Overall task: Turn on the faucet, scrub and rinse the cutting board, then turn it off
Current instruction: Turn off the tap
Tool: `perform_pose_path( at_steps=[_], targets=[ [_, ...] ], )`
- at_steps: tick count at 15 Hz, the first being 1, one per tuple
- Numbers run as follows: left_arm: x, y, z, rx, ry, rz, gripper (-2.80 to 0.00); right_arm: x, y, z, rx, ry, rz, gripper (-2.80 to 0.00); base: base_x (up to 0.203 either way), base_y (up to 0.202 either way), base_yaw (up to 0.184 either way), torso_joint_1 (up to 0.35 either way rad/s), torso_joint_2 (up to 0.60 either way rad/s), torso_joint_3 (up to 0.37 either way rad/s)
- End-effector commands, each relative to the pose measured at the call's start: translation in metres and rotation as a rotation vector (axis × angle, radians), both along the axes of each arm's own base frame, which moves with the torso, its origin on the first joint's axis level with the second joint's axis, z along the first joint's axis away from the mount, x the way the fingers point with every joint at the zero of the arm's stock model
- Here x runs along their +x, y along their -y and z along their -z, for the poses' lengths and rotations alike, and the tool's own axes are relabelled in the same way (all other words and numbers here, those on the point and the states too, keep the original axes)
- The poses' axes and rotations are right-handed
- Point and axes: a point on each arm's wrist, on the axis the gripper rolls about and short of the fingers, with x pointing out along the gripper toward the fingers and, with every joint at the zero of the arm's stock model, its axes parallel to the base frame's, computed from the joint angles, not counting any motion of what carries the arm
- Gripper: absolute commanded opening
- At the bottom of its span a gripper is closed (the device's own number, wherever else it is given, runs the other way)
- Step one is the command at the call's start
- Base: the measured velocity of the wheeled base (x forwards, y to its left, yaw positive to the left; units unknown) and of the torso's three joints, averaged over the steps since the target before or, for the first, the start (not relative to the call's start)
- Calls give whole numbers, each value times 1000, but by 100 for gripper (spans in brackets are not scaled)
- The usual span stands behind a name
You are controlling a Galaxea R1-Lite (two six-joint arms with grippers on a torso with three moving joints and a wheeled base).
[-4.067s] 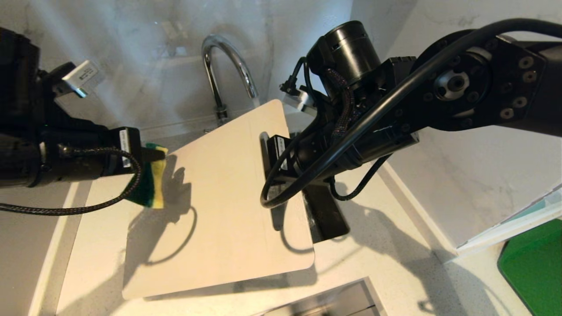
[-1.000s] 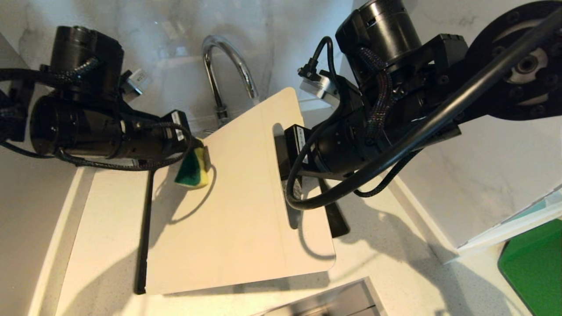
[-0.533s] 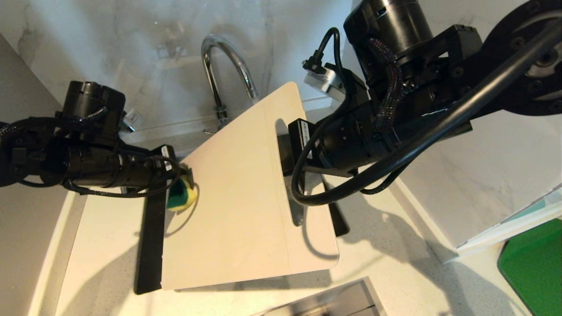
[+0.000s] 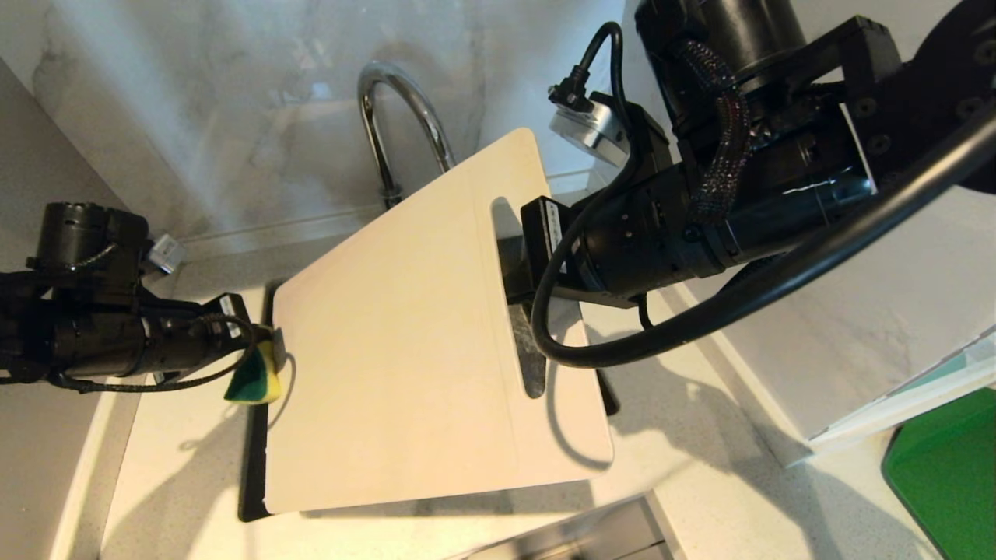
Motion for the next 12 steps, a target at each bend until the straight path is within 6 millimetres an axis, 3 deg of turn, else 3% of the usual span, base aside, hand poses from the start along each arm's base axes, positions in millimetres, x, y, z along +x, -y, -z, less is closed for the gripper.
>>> perform_pose_path(
  at_steps=[1, 4, 6, 9, 11, 12],
  targets=[
    [-14, -4, -38, -34, 104, 6, -280, -1, 1, 1, -4, -8, 0, -280, 0, 0, 0, 0, 0, 0],
    [-33, -3, -102, -65, 183, 27, -280, -1, 1, 4, -11, -15, 2, -280, 0, 0, 0, 0, 0, 0],
    [-57, 9, -137, -85, 207, 88, -280, 0, 0, 3, -10, -13, 2, -280, 0, 0, 0, 0, 0, 0],
    [-92, 58, -142, -101, 144, 265, -280, 5, -3, 7, -15, -20, 6, -280, 0, 0, 0, 0, 0, 0],
    [-107, 96, -129, -94, 71, 336, -280, 7, -5, 7, -15, -20, 6, -280, 0, 0, 0, 0, 0, 0],
    [-103, 114, -117, -61, 29, 333, -280, 7, -4, 6, -13, -17, 6, -280, 0, 0, 0, 0, 0, 0]
  ],
)
